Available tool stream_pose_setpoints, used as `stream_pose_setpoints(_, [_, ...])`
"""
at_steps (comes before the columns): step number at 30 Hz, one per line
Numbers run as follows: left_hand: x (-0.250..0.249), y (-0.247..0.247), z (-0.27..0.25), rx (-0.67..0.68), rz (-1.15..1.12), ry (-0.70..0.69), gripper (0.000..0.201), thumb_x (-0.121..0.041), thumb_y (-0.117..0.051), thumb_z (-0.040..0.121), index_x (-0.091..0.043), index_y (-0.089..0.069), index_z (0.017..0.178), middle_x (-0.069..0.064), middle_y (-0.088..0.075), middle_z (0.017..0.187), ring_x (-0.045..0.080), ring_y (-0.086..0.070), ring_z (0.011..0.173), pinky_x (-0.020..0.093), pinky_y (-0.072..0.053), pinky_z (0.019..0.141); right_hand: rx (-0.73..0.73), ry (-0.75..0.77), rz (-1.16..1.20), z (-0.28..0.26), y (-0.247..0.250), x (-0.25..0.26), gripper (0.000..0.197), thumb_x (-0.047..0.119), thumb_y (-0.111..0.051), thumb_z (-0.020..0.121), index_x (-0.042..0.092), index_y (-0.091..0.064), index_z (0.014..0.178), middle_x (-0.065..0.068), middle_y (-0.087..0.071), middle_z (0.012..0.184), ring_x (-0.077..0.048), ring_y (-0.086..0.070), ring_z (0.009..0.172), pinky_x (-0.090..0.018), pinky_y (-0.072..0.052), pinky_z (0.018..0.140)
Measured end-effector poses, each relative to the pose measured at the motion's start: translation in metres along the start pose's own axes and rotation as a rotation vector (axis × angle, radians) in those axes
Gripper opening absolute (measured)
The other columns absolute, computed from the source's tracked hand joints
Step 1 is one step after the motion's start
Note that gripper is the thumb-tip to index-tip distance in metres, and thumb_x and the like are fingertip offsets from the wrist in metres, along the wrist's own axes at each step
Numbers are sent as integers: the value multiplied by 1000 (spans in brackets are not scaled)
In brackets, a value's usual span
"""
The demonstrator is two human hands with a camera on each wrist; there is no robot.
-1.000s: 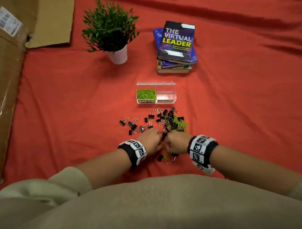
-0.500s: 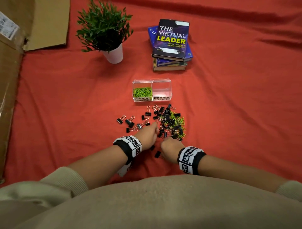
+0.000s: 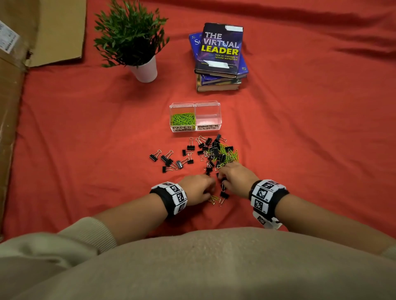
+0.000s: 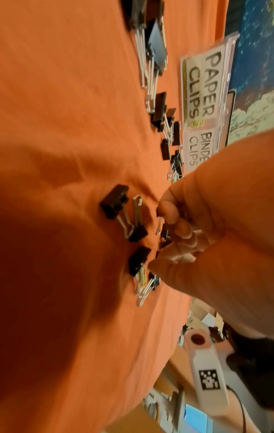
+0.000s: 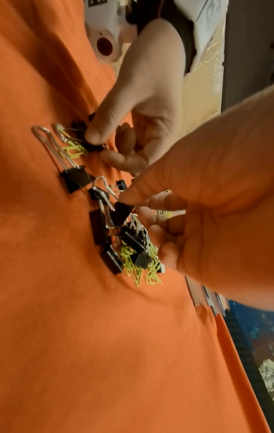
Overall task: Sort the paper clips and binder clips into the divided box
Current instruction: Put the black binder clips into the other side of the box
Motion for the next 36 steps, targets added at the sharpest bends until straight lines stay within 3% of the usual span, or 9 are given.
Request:
stream_pose_setpoints(7, [-11,-13,2,21,157,-78,27,-24,-54,90,-12,-55,114,7,-57,119,28,-54,113,40,-46,89,-32,-34,79,-7,5,-11,17,14,-58,81,17,-57,98,4,-52,93,-20,-49,101,-30,-43,82])
stream_pose_setpoints(12, [-4,-11,2,27,255,-50,21,-16,-45,95,-7,-52,112,11,-56,118,31,-55,110,43,-47,86,26,-13,177,-4,-1,-3,25,10,-57,82,15,-60,107,1,-58,92,-13,-49,87,-30,-46,81])
stream_pose_setpoints(18, [22,4,-8,15,35,106,18,-24,-47,93,-12,-54,105,8,-59,112,27,-57,104,36,-46,87,-38,-13,238,-1,8,-6,12,11,-57,82,18,-60,91,2,-61,82,-16,-57,72,-34,-52,69])
stream_pose_setpoints(21, [32,12,-11,-8,-93,154,10,-19,-49,90,-14,-56,95,3,-59,99,20,-56,92,27,-41,77,16,-8,156,-3,6,-7,12,12,-53,81,18,-60,89,7,-57,78,-15,-55,72,-31,-49,66])
stream_pose_setpoints(24, [40,21,-14,-105,-260,233,5,-16,-50,87,-16,-51,83,-3,-53,80,17,-51,75,25,-35,62,-36,-80,83,-6,7,-16,8,19,-52,82,19,-58,86,8,-56,73,-16,-55,69,-27,-41,58])
stream_pose_setpoints(29, [45,26,-13,-203,-435,329,12,-11,-54,86,-17,-47,78,-4,-53,71,15,-49,65,27,-40,63,13,-197,-60,-9,3,-31,10,31,-54,82,21,-54,79,3,-59,74,-20,-57,71,-29,-45,59])
stream_pose_setpoints(31, [41,26,-10,-211,-494,311,14,-7,-52,87,-19,-48,81,-6,-53,72,12,-47,62,25,-41,62,33,-171,-21,-8,-4,-29,6,27,-53,82,21,-56,82,4,-59,77,-21,-60,76,-31,-47,62])
stream_pose_setpoints(34, [35,22,-8,-217,-638,304,27,-5,-44,91,-24,-59,104,-8,-48,66,7,-39,49,12,-34,43,19,-89,119,-5,-7,-21,6,22,-55,85,20,-59,90,11,-52,69,-16,-57,72,-28,-45,62])
stream_pose_setpoints(36, [33,19,-7,-195,-679,309,38,-6,-41,92,-29,-65,110,-6,-47,61,9,-34,44,17,-29,38,-11,-77,200,-3,-4,-18,8,19,-56,86,20,-60,93,12,-51,64,-11,-52,63,-24,-40,57])
Point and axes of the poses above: each hand's wrist, its own z-axis towards the middle knuckle, its own y-axis out of the back of the hand, x = y × z, the point moved 3 cm from there along z, towards the middle knuckle
